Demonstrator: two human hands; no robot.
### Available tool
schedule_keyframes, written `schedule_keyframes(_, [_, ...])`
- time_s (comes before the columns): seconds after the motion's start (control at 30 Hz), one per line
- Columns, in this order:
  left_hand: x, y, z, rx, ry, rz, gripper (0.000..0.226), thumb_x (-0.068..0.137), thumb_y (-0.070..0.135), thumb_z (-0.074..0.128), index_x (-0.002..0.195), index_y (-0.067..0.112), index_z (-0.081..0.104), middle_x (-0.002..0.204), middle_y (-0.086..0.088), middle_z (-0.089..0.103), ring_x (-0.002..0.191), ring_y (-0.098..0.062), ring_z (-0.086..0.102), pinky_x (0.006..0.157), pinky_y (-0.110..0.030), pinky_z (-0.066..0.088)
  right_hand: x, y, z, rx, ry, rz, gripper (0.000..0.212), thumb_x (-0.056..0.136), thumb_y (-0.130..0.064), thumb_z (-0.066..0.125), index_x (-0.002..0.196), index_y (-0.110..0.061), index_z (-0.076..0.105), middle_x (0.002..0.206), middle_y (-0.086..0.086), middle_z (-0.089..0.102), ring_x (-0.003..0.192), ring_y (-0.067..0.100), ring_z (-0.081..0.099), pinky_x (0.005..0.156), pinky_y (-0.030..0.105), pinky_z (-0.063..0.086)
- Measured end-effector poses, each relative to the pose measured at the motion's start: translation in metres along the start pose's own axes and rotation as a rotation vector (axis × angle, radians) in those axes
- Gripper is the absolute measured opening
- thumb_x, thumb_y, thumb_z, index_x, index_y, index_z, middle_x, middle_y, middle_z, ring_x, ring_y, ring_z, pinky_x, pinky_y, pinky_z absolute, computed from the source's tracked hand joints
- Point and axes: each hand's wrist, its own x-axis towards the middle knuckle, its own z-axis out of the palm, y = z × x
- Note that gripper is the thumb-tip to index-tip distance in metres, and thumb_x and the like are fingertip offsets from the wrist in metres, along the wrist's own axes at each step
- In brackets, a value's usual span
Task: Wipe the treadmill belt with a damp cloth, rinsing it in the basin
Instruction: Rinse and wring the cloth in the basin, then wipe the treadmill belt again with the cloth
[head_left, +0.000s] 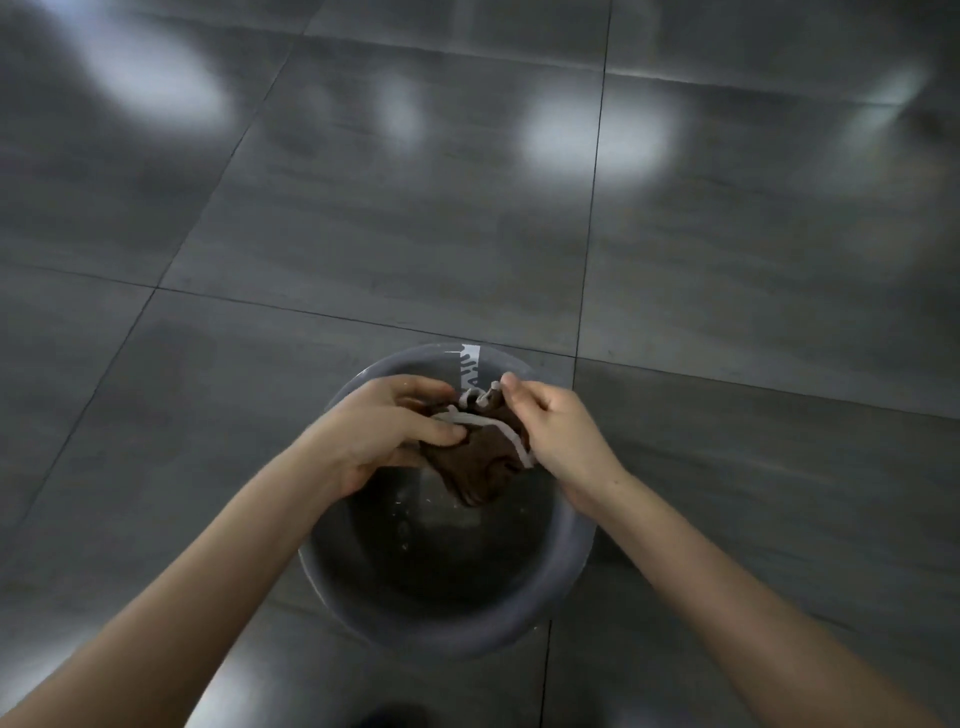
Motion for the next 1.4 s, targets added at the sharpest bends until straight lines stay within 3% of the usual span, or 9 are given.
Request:
schedule_keyframes(0.1, [0.001,0.021,0.004,0.061,0.017,-0.031,0.045,0.077,-0.013,0.063,0.115,0.011,0.060,0.111,-0.011,0.064,0.097,-0.023,0.065,0.073,-0.029,0.058,0.000,-0.018,-0.002,-0.105,0.064,-0.002,0.036,0.099,-0.033,0.043,0.088,-0.009,0.067,0.083,0.008,0.069,0.078,0.016,0.064,0.070,0.028,0.049])
schedule_keyframes(0.23, [-0.024,0.054,0.018,0.105,0.027,-0.044,0.047,0.076,-0.017,0.060,0.114,0.012,0.059,0.102,-0.008,0.066,0.090,-0.018,0.064,0.070,-0.024,0.058,-0.023,-0.059,-0.013,0.048,0.015,0.189,0.024,0.095,-0.040,0.050,0.090,-0.023,0.066,0.091,-0.004,0.069,0.085,0.003,0.064,0.075,0.017,0.050])
schedule_keyframes(0.33, [-0.053,0.078,0.034,0.149,0.065,-0.069,0.043,0.073,-0.013,0.065,0.106,0.014,0.062,0.100,-0.009,0.068,0.094,-0.023,0.066,0.086,-0.038,0.055,-0.056,-0.093,-0.032,0.179,-0.028,0.286,0.018,0.090,-0.025,0.063,0.102,-0.012,0.066,0.095,0.002,0.070,0.084,0.010,0.067,0.072,0.022,0.054])
schedule_keyframes(0.43, [-0.092,0.106,0.063,0.172,0.037,-0.095,0.032,0.071,-0.007,0.070,0.095,0.013,0.068,0.097,-0.011,0.071,0.096,-0.028,0.067,0.092,-0.046,0.051,-0.105,-0.129,-0.055,0.325,0.097,0.324,0.018,0.087,-0.001,0.061,0.103,-0.009,0.063,0.083,0.000,0.067,0.068,0.005,0.065,0.056,0.016,0.049])
schedule_keyframes(0.77, [-0.257,0.220,0.253,0.341,-0.229,-0.040,0.035,0.075,0.001,0.073,0.109,0.007,0.066,0.102,-0.012,0.070,0.093,-0.027,0.068,0.083,-0.040,0.056,-0.314,-0.271,-0.184,0.643,0.572,0.415,0.019,0.088,0.004,0.055,0.086,-0.014,0.061,0.060,-0.005,0.065,0.049,0.009,0.060,0.043,0.017,0.043])
schedule_keyframes(0.93, [-0.330,0.263,0.348,0.445,-0.433,-0.009,0.025,0.078,-0.005,0.068,0.094,0.013,0.065,0.093,-0.008,0.069,0.090,-0.025,0.067,0.082,-0.038,0.055,-0.413,-0.328,-0.246,0.676,0.774,0.431,0.018,0.086,-0.001,0.058,0.085,-0.019,0.061,0.070,0.000,0.063,0.061,0.014,0.059,0.056,0.023,0.046])
schedule_keyframes(1.0, [-0.355,0.274,0.386,0.483,-0.505,0.011,0.027,0.078,-0.008,0.067,0.098,0.010,0.063,0.091,-0.008,0.068,0.084,-0.024,0.067,0.074,-0.032,0.057,-0.453,-0.344,-0.267,0.697,0.835,0.423,0.016,0.086,-0.004,0.060,0.087,-0.019,0.061,0.074,0.000,0.061,0.064,0.014,0.057,0.059,0.025,0.045])
schedule_keyframes(1.23, [-0.442,0.280,0.505,0.638,-0.665,0.061,0.028,0.079,-0.009,0.065,0.101,0.008,0.061,0.090,-0.006,0.066,0.077,-0.018,0.063,0.055,-0.019,0.053,-0.580,-0.368,-0.324,0.708,1.034,0.377,0.015,0.085,-0.004,0.065,0.085,-0.018,0.061,0.073,0.000,0.061,0.060,0.011,0.059,0.055,0.022,0.050])
schedule_keyframes(1.4, [-0.498,0.259,0.596,0.755,-0.715,0.110,0.033,0.079,-0.004,0.069,0.110,0.003,0.060,0.104,-0.010,0.065,0.093,-0.026,0.064,0.060,-0.024,0.050,-0.673,-0.361,-0.374,0.676,1.143,0.414,0.014,0.085,-0.005,0.067,0.084,-0.017,0.062,0.074,0.002,0.062,0.062,0.013,0.059,0.059,0.025,0.051])
